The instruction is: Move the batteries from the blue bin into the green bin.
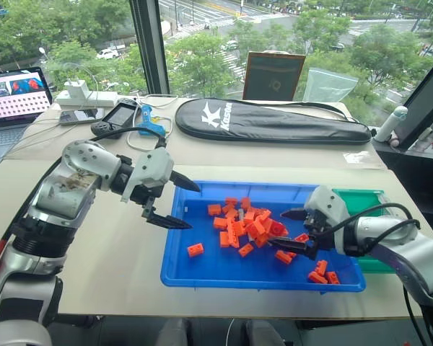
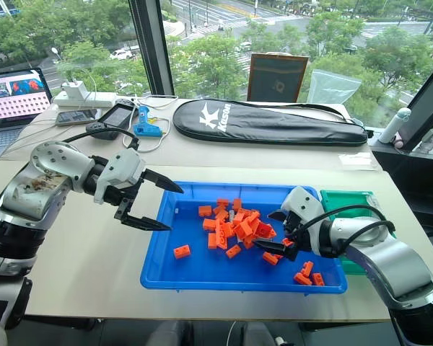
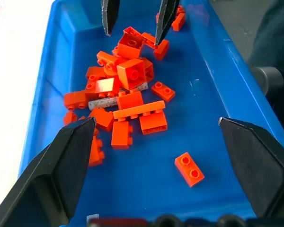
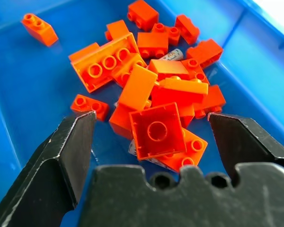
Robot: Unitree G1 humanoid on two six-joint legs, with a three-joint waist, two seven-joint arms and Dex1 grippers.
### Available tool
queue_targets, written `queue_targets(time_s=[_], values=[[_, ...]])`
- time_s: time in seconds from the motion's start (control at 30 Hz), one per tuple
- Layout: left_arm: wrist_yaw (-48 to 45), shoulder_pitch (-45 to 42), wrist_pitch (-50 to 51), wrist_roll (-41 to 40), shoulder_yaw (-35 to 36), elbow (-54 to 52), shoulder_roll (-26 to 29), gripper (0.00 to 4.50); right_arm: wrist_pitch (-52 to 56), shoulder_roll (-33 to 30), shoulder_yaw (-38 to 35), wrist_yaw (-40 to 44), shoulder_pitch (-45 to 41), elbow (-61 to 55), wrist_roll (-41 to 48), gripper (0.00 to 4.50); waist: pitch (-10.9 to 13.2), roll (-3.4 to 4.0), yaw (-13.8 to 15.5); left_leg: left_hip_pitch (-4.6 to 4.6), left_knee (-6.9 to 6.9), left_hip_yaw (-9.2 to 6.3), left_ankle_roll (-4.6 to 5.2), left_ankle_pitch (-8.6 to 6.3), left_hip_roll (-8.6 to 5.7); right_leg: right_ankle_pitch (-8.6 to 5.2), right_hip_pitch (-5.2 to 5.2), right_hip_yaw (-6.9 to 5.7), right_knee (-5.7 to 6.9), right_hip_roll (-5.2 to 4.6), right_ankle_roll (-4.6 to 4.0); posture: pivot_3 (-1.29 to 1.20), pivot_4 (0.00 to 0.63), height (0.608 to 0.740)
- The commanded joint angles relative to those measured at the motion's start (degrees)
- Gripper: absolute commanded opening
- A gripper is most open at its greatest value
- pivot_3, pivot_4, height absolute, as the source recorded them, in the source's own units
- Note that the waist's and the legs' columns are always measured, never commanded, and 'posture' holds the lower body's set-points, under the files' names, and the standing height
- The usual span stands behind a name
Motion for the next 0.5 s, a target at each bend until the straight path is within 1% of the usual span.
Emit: queue_targets(time_s=[0.03, 0.13, 0.27, 0.3, 0.33, 0.37, 0.5], values=[[-0.2, 0.1, -1.7, 1.2, -0.1, -1.5, 1.2, 4.5, -3.1, 1.3, 1.8, 0.4, -0.8, 1.5, -2.8, 4.42, 0.0, 0.0, -0.1, 0.0, 0.0, 0.0, 0.0, 0.0, 0.01, 0.0, -0.01, 0.0, 0.0, 0.02, 0.0, 0.0, 0.15, 0.734], [0.1, -0.2, -1.4, 1.0, -0.1, -1.6, 0.3, 4.5, -4.8, 2.3, 3.4, 0.7, -1.2, 3.1, -5.1, 3.7, 0.0, 0.0, 0.0, 0.0, 0.01, -0.01, 0.0, 0.0, 0.02, 0.0, -0.02, 0.0, 0.01, 0.03, 0.0, 0.0, 0.15, 0.734], [0.9, -1.2, -0.3, 0.3, 0.2, -1.2, -1.4, 4.5, -7.6, 2.6, 4.3, 1.1, -1.4, 4.4, -7.8, 2.3, 0.0, 0.0, 0.1, -0.01, 0.02, 0.01, 0.0, 0.0, 0.0, 0.0, -0.01, 0.0, 0.01, 0.01, 0.0, 0.0, 0.15, 0.734], [1.0, -1.4, -0.3, 0.4, 0.0, -1.1, -1.8, 4.5, -8.0, 2.7, 3.6, 1.3, -1.5, 4.2, -7.6, 2.03, 0.0, 0.0, 0.1, -0.01, 0.02, 0.01, 0.0, 0.0, 0.0, 0.0, -0.01, 0.0, 0.01, 0.01, 0.0, 0.0, 0.15, 0.734], [1.2, -1.5, -0.3, 0.6, 0.0, -0.9, -2.1, 4.5, -8.1, 2.2, 2.6, 1.7, -1.4, 3.8, -7.2, 1.64, 0.0, 0.0, 0.1, -0.01, 0.03, 0.0, 0.0, 0.0, 0.0, 0.0, -0.01, 0.0, 0.01, 0.01, 0.0, 0.0, 0.15, 0.734], [1.4, -1.7, -0.3, 0.8, 0.0, -0.6, -2.3, 4.5, -8.0, 1.2, 1.6, 2.4, -1.2, 3.2, -7.0, 1.52, 0.0, 0.0, 0.1, -0.01, 0.02, 0.0, 0.0, 0.0, 0.0, 0.0, -0.01, 0.0, 0.01, 0.01, 0.0, 0.0, 0.15, 0.734], [1.9, -1.9, -0.5, 1.0, 0.4, 0.1, -2.9, 4.5, -6.9, -2.0, -3.7, 3.9, -1.4, 2.1, -5.4, 1.52, 0.0, 0.0, 0.1, -0.01, 0.02, 0.0, 0.0, 0.0, -0.01, 0.0, -0.01, 0.0, 0.01, 0.0, 0.0, 0.0, 0.15, 0.734]])
